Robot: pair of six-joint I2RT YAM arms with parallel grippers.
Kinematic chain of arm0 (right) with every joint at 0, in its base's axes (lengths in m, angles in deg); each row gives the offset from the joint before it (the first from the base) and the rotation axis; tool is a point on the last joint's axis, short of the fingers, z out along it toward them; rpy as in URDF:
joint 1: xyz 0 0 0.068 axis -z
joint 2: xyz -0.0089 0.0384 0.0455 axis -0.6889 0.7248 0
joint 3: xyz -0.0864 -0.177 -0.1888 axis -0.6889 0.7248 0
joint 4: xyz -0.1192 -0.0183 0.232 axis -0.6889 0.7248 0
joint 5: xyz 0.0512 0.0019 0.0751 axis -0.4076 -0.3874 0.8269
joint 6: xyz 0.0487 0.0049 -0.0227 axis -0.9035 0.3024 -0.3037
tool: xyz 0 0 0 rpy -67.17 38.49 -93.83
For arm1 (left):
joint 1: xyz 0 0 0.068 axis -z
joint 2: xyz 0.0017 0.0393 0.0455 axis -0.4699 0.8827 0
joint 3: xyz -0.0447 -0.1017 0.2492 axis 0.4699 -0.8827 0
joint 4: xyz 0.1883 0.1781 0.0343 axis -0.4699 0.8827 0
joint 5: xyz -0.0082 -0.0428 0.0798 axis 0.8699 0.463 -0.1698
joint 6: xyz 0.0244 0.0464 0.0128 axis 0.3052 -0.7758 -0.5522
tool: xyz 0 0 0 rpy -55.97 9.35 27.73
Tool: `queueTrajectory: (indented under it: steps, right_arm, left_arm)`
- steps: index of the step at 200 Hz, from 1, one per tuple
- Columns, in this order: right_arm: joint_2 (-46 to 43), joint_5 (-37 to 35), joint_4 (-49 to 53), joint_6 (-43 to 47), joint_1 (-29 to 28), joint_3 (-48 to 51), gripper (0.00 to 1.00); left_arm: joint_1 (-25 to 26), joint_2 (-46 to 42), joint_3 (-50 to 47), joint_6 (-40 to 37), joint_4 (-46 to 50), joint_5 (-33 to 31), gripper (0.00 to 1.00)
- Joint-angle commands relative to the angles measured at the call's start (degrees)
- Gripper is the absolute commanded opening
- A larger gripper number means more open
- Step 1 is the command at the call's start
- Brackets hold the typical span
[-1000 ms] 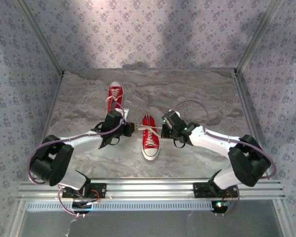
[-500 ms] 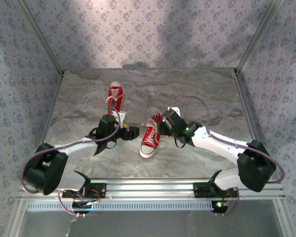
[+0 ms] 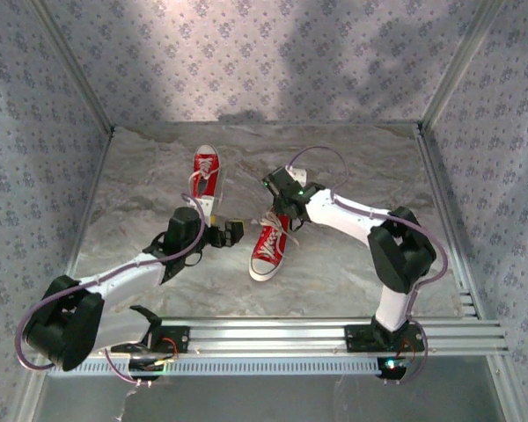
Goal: Tie the shoes
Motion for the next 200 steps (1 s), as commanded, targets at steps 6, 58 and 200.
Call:
queueTrajectory:
  steps: [6, 58, 200]
  right_arm:
    - [1.9, 2.1, 1.9, -1.3, 0.7, -2.4, 0.48]
    - [4.0, 5.1, 0.3, -0.1, 0.7, -3.2, 0.48]
    - [10.4, 10.6, 0.0, 1.1, 1.5, -4.9, 0.16]
  left_arm:
    - [0.4, -0.7, -0.5, -0.1, -0.2, -0.6, 0.99]
    - [0.4, -0.7, -0.7, -0.5, -0.3, -0.6, 0.99]
    - [0.3, -0.3, -0.5, -0.2, 0.2, -0.8, 1.00]
